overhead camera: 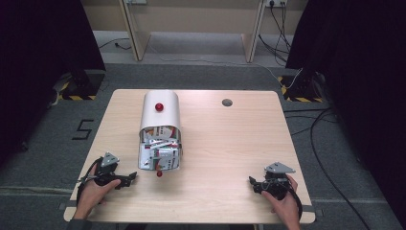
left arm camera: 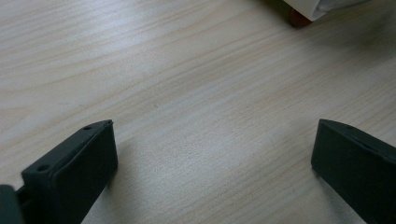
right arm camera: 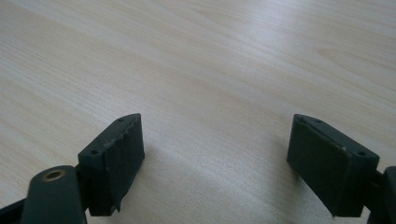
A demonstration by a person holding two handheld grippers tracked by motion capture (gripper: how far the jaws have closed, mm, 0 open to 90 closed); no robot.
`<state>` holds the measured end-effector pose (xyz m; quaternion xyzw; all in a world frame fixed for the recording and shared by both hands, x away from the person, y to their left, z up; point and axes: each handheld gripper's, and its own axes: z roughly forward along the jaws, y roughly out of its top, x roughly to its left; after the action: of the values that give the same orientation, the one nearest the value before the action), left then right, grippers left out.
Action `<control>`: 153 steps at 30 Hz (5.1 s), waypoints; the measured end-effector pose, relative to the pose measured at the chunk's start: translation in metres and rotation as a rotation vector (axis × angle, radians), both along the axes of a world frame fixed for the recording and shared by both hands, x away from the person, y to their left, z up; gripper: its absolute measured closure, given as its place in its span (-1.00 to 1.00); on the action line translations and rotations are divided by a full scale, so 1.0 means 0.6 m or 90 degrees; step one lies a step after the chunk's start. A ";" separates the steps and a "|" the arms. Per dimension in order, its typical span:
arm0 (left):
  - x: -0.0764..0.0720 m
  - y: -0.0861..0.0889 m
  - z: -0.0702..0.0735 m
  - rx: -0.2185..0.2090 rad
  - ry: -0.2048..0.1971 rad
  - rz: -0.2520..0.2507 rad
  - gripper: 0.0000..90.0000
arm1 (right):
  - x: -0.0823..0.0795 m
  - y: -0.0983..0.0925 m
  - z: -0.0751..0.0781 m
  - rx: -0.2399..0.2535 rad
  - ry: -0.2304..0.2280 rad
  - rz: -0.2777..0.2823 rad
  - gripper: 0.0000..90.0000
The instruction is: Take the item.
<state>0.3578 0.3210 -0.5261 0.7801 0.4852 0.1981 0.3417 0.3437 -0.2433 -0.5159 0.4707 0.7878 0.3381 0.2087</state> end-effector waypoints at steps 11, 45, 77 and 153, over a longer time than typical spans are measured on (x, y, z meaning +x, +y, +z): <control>0.000 0.001 0.000 0.000 0.000 -0.002 -1.00 | -0.001 0.001 0.000 -0.003 -0.001 -0.001 -0.57; 0.000 0.001 0.000 0.001 0.000 -0.002 -1.00 | -0.039 0.066 0.074 0.052 -0.115 0.079 -0.47; 0.000 0.001 0.000 0.001 0.000 -0.001 -1.00 | -0.041 0.185 0.155 0.121 -0.148 0.264 -0.04; 0.000 0.000 0.000 0.000 0.000 0.000 -1.00 | -0.015 0.328 0.242 0.125 -0.167 0.418 0.18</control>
<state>0.3579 0.3213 -0.5261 0.7803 0.4849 0.1982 0.3416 0.3345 -0.0468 -0.3708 0.1630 0.8272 0.5186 0.1419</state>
